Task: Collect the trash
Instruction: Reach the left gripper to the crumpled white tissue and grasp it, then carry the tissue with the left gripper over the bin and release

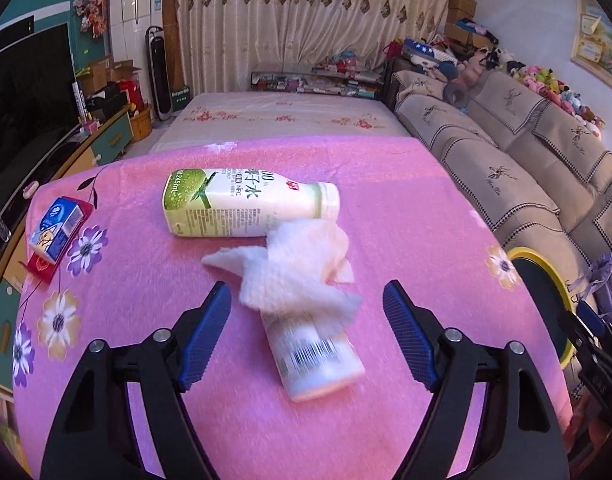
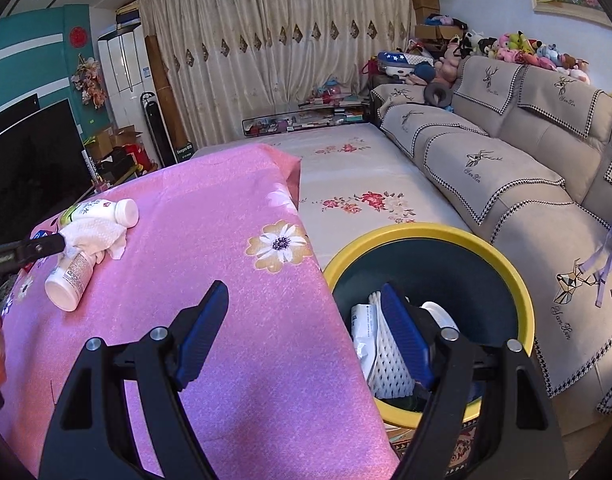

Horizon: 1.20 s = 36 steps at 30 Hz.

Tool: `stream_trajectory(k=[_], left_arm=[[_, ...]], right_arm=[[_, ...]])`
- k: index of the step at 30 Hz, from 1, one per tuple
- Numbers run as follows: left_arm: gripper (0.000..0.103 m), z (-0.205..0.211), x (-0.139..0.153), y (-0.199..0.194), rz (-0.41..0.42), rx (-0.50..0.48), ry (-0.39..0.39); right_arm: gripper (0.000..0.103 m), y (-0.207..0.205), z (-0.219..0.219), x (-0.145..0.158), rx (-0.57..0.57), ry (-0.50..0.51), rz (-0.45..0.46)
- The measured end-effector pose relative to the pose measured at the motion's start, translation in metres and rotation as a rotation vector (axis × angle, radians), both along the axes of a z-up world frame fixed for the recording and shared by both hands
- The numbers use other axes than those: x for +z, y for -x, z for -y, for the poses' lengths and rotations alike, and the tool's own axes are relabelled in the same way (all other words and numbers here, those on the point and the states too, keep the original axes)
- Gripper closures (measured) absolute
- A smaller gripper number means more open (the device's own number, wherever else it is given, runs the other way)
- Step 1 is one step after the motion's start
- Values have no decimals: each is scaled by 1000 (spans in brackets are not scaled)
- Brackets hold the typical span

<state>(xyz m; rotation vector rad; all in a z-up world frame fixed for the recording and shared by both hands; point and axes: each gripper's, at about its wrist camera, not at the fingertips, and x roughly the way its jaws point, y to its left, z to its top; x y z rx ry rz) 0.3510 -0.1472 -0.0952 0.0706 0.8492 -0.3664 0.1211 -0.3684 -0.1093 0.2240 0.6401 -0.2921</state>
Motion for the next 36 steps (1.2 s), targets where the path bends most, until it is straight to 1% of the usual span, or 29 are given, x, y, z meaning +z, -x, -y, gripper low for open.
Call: stream_trajectory(k=[3,6,8,10,11,13,17,20,26,31,33,36], left_arm=[[33,5,-6,-20,-18,-2,-28],[42,12,-10,-34,-42,-16,-47],[51,16,-11,-41,-53,-21,-52],[57,18,-12,-46,-58,-23,-60],[62,19,-12,-46,-60,-24,-62],[65,19,-11,-46,-60,-26,-65],[80,18,-9,-42,-53,-35,-66],[88,17,-4,-37,-35,-43,-57],[89,11,25,-20,41,-52,-47],[89,13,63,2,106,-76,-25],[89,17,79,15,133,-96,-16],[89,29,94,36,158,-125,-10]], right_arm=[[29,-1,2,-1,1,-9,-9],[29,-2,4,-3,2,-22,-17],[29,-2,5,-5,0,-29,-19],[29,-3,6,-5,1,-35,-22],[29,-3,6,-5,-1,-35,-24],[29,-3,6,-6,1,-35,-26],[29,-4,5,-5,-1,-35,-28],[29,-4,5,-6,-2,-32,-32],[29,-4,4,-5,-10,-23,-29],[29,-1,7,-5,-16,-34,-18],[29,3,9,-3,-18,-43,2],[29,11,11,2,-28,9,8]])
